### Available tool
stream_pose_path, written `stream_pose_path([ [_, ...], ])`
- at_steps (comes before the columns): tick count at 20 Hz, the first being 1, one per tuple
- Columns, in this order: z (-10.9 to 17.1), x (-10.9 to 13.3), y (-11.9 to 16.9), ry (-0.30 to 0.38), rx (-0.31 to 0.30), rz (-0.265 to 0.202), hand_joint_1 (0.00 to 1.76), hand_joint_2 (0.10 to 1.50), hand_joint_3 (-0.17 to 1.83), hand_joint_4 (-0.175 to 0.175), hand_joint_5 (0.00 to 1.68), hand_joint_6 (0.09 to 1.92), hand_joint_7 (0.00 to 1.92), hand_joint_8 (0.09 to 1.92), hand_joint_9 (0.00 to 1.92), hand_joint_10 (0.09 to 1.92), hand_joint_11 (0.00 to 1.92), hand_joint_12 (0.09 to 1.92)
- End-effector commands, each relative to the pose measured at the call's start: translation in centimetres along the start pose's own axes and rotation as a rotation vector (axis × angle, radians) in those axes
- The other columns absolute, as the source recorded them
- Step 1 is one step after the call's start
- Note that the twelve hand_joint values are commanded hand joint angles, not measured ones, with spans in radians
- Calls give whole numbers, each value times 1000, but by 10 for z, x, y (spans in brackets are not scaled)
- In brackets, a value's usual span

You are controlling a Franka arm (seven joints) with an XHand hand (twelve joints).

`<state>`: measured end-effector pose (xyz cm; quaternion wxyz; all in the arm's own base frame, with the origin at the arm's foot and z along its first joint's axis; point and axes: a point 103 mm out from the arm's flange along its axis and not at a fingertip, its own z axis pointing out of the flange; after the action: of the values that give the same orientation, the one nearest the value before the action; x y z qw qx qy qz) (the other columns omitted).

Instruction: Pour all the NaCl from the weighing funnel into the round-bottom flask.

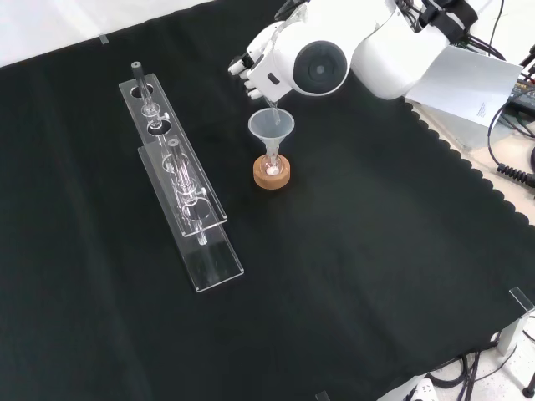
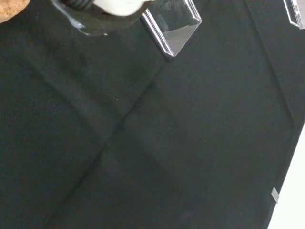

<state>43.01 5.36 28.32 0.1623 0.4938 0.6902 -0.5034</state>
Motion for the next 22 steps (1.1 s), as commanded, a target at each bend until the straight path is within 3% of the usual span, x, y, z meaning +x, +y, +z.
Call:
stream_pose_path([
  [1,0,-2,1,-14,-3,-12,1258,1078,41,-175,1003,977,1022,968,1094,438,865,1010],
  [22,-8,-4,1,-135,-1,-26,1257,1086,27,-175,1000,983,1018,974,1089,435,848,1017],
])
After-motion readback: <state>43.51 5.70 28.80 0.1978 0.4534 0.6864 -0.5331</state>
